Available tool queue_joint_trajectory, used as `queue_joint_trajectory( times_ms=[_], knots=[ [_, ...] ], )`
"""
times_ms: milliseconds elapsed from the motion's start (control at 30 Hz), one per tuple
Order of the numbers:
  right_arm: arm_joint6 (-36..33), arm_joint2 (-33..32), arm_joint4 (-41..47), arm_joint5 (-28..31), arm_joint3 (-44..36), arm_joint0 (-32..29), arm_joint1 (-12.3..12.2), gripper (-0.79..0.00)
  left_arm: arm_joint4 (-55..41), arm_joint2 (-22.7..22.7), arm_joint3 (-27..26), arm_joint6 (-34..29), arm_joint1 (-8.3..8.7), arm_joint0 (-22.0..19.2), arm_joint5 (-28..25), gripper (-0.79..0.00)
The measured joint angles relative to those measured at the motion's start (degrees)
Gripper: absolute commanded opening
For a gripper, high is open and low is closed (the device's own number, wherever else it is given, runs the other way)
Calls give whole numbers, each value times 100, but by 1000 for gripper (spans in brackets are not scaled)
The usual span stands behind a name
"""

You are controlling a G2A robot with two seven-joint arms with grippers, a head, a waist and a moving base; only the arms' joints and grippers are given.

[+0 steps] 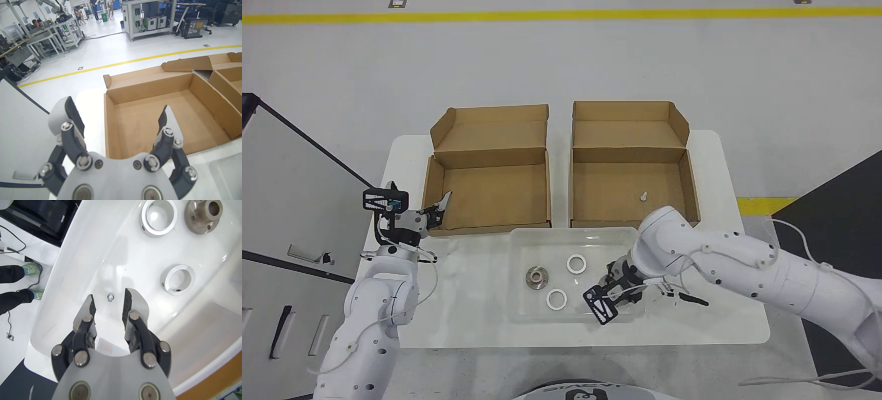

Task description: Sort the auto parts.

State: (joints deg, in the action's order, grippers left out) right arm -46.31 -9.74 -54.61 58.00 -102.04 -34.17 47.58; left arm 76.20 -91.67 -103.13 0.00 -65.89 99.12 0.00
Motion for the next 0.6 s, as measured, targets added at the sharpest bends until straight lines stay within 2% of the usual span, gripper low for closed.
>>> queue_joint_trajectory(
  times_ms=[600],
  knots=[
    [0, 0, -128, 0, 218, -86, 79, -471, 0, 0, 0, 0, 0, 0, 0, 0]
  ],
)
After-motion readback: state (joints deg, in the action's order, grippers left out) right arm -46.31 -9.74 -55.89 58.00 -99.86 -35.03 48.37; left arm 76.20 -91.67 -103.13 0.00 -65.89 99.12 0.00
